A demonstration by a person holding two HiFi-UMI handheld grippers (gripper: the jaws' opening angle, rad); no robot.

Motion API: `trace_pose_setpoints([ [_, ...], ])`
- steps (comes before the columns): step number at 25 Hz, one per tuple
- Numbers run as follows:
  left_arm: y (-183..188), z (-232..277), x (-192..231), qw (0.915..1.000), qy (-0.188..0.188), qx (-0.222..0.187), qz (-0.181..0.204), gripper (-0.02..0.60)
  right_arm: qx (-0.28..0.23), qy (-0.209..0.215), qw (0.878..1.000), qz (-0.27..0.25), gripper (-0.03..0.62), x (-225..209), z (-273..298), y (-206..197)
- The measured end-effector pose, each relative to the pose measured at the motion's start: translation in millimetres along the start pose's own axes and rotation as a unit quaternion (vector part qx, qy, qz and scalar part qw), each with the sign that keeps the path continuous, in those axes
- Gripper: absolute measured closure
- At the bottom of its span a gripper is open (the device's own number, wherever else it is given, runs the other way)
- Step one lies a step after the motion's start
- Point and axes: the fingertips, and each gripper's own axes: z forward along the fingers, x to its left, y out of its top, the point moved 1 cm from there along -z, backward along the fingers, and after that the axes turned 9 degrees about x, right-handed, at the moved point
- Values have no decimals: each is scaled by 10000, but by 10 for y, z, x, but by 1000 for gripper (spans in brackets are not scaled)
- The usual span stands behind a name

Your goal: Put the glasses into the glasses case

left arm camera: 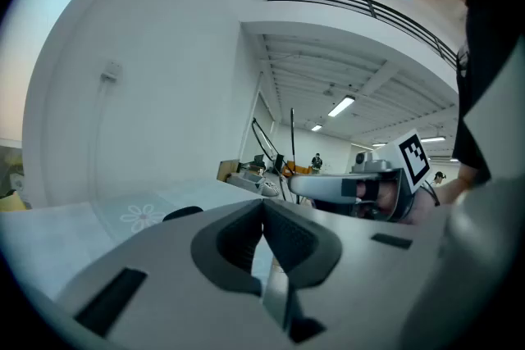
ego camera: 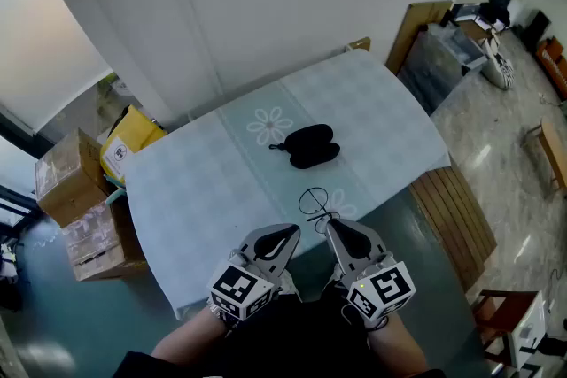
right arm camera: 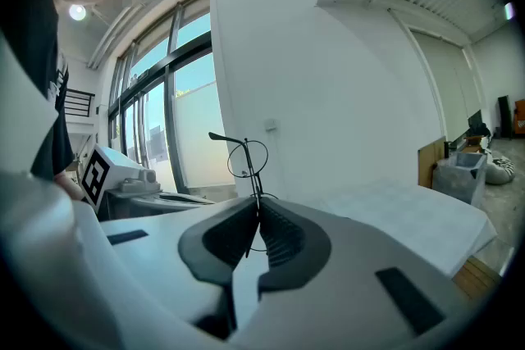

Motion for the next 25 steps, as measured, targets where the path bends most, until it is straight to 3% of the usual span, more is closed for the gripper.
trace_pose_setpoints([
  [25, -19, -4, -13, 10000, -22, 14, 22, 555, -26, 87, 9999, 88, 562, 4, -1, -22],
])
